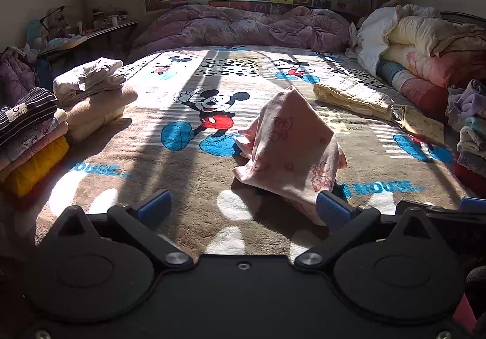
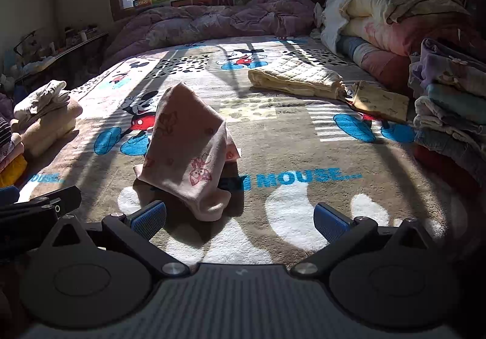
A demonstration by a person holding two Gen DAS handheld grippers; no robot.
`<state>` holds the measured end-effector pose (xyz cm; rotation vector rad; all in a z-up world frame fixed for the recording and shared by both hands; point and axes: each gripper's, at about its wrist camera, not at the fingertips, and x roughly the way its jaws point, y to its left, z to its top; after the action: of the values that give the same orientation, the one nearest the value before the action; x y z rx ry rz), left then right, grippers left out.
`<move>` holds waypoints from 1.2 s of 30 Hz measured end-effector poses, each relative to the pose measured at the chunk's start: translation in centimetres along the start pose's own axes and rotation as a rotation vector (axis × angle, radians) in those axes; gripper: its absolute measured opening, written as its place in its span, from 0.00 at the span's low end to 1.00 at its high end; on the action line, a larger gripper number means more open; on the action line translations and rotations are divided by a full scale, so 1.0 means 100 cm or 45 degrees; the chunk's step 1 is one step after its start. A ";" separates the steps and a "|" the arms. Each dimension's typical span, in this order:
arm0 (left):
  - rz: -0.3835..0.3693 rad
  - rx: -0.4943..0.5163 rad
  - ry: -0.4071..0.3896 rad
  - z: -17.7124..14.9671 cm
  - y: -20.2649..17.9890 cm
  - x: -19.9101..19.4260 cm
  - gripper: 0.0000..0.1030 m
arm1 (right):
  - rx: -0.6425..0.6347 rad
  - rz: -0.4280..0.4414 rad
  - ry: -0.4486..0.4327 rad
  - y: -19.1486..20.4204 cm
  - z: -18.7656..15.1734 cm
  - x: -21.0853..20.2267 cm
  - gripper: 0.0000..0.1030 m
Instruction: Fold clothes
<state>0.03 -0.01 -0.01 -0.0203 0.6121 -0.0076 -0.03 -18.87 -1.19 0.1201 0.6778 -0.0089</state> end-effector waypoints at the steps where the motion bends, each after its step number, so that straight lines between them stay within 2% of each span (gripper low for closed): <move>1: 0.001 0.003 0.000 0.000 0.000 0.000 1.00 | -0.001 0.001 -0.001 0.000 0.000 0.000 0.99; 36: 0.019 0.024 -0.011 -0.001 -0.003 -0.009 1.00 | -0.013 0.005 -0.007 0.002 0.000 -0.006 0.99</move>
<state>-0.76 -0.31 0.39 0.0027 0.6033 0.0011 -0.52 -18.65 -0.81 0.1114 0.6720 -0.0016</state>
